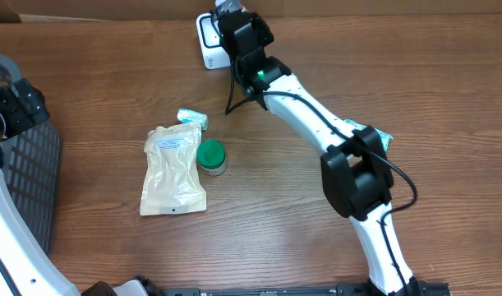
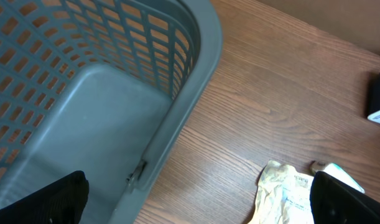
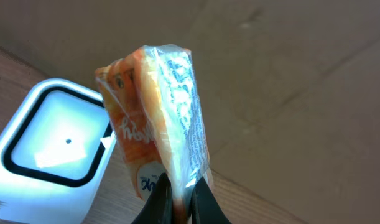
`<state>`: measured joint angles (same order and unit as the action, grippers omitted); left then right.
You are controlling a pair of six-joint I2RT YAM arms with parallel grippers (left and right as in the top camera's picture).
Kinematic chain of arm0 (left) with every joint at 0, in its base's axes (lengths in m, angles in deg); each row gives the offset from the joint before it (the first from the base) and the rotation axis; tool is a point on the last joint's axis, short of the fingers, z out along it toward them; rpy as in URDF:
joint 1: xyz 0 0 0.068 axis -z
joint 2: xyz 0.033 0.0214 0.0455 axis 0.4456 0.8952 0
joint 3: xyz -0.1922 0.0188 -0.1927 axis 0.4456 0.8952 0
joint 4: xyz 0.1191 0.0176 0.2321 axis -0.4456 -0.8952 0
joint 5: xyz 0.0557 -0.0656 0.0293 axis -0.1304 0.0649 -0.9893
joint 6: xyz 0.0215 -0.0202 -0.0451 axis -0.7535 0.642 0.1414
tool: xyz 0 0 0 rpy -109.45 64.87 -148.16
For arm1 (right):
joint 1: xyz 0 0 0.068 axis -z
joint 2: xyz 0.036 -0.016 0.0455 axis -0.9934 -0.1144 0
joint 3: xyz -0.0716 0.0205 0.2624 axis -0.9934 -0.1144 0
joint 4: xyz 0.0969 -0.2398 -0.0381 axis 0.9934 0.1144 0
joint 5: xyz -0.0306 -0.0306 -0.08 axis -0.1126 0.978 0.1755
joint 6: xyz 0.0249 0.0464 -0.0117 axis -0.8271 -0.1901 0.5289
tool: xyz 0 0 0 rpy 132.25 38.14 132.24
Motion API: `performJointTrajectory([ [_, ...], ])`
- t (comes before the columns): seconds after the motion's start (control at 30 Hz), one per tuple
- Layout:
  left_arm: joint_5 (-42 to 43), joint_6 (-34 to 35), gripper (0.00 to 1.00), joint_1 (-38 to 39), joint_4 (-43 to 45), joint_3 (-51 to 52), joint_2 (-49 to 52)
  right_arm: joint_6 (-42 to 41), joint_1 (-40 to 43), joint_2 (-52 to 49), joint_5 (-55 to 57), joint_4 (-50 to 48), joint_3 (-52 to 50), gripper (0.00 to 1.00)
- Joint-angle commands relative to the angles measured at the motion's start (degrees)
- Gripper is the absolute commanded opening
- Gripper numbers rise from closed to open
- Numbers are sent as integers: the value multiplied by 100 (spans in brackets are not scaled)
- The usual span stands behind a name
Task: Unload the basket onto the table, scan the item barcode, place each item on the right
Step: 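Hold the orange packet in front of the white scanner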
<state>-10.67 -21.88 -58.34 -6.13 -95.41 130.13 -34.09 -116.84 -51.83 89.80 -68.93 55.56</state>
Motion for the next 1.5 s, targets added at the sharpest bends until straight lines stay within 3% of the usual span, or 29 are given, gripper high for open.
performJointTrajectory([
  [0.0,-20,-68,100,2,20,-122,-44,1003,-11,-313,-96,-317,81,4],
  [0.3,-20,-68,100,2,20,-122,-44,2022,-111,-761,-415,-909,81,4],
  [1.0,-20,-68,100,2,20,-122,-44,2024,-157,-872,-603,-1086,83,4],
  [1.27,-20,-68,100,2,20,-122,-44,1132,-162,-372,-632,-894,83,4],
  [1.47,-20,-68,99,2,20,-122,-44,186,-125,776,-1043,286,83,4],
])
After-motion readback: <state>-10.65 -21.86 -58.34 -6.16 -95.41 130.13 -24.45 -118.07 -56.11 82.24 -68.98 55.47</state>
